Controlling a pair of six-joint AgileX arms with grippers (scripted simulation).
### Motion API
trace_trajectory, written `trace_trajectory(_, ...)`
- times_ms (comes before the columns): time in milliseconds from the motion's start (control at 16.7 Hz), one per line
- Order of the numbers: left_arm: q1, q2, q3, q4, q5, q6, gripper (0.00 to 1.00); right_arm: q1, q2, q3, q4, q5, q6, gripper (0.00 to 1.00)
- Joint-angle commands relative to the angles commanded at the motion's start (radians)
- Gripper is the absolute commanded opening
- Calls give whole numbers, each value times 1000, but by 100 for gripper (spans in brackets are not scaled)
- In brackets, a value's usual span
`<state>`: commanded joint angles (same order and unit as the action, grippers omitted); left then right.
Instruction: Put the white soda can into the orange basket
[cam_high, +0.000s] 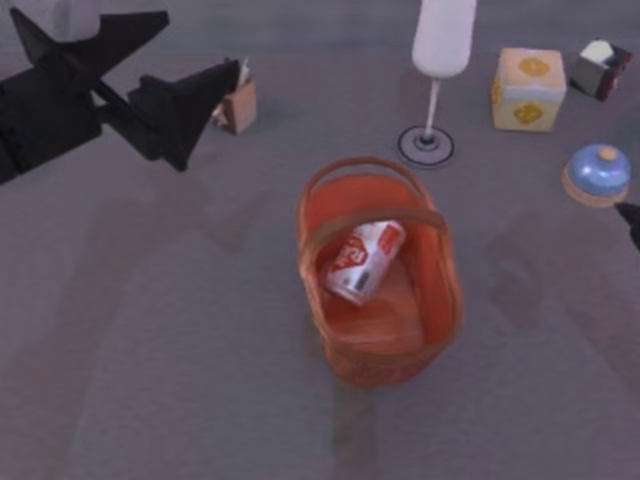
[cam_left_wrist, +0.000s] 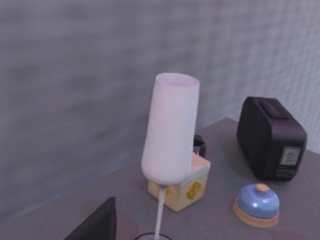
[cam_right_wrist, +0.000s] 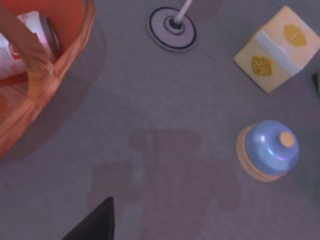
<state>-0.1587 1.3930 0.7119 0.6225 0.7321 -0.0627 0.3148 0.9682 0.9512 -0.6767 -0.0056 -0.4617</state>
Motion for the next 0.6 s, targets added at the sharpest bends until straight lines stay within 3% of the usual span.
trace_trajectory(360,93,-692,-340,-316,-348,-1,100,176,665,649,-420,13,-275,100)
trace_trajectory(600,141,-1086,-532,-480,-545,22,100,275,1022,998,-644,15,-424,100)
